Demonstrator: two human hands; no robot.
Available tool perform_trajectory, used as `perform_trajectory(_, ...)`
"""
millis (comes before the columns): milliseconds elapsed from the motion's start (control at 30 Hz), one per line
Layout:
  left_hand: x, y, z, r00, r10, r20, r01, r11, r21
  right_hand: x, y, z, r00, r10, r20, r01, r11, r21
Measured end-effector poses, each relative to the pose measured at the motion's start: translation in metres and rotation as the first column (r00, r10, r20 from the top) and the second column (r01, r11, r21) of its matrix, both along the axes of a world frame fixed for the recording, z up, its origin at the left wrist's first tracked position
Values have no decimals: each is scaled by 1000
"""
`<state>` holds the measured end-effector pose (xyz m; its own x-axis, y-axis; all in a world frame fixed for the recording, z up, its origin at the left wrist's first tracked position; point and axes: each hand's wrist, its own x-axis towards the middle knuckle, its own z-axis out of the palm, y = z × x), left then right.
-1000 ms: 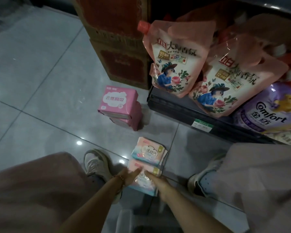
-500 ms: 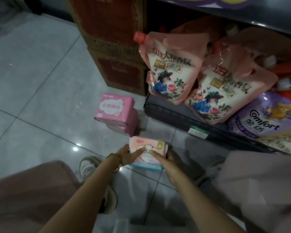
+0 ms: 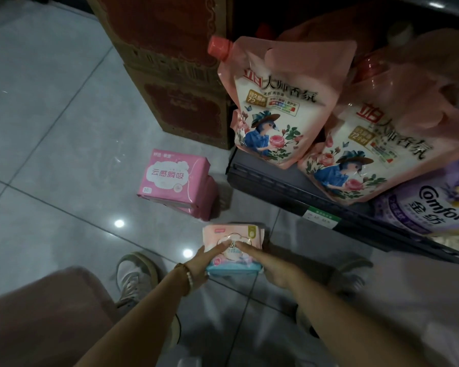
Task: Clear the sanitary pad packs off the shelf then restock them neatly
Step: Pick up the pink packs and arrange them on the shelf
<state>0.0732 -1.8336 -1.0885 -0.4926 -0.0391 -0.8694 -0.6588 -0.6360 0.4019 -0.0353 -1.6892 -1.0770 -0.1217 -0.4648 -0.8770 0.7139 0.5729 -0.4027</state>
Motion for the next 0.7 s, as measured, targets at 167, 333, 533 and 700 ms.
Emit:
perform_trajectory(167,-3,0,-2,1000,-15,-21,16,999,31,2,-5,-1,999,-15,40,15,1000,-14)
perform_trajectory(333,0,13,5,999,-1,-37,1,1000,16,5,7,5,991,-102,88,102,995,10)
perform_trajectory(533,-3,26,40,984,-116,-135,95,984,-149,12,35,38,976,-214,41,216,976,-35)
perform_trajectory(700,-29,31,115,928,-194,-318,78,936,-344,-9,46,101,944,-285,-167,242,941,-235)
